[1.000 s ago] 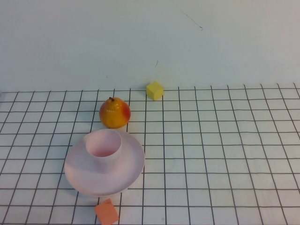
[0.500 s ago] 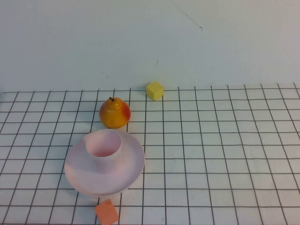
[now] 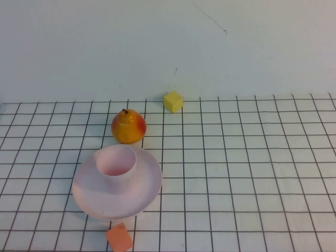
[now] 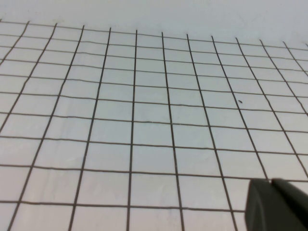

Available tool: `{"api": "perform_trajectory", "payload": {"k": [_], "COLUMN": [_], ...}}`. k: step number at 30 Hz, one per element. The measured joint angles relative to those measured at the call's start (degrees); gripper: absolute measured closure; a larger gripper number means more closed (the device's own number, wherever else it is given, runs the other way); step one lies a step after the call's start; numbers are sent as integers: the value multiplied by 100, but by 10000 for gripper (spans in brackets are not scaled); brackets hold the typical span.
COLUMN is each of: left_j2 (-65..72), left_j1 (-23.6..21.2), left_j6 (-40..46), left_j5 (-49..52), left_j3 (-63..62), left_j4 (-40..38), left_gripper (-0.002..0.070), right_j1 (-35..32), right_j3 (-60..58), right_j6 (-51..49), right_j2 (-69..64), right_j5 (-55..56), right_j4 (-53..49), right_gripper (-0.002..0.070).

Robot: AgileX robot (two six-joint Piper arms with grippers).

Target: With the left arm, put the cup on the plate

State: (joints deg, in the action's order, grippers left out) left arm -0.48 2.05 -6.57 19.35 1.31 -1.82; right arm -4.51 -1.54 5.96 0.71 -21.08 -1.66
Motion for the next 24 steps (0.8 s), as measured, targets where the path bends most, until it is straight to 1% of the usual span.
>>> {"api": "perform_trajectory", "payload": {"k": [5, 24], "left_j2": [0, 0], "left_j1": [0, 0], "left_j6": [151, 226], "left_j5": [0, 0], "left_j3": [0, 0], "left_j4": [-140, -149], "left_gripper": [677, 677], "right_j1": [0, 0], "right_j3": [0, 0], "right_j6": [0, 0], "right_j2": [0, 0], "right_j5": [0, 0], "right_j4": [0, 0], "right_gripper": [678, 678]}}
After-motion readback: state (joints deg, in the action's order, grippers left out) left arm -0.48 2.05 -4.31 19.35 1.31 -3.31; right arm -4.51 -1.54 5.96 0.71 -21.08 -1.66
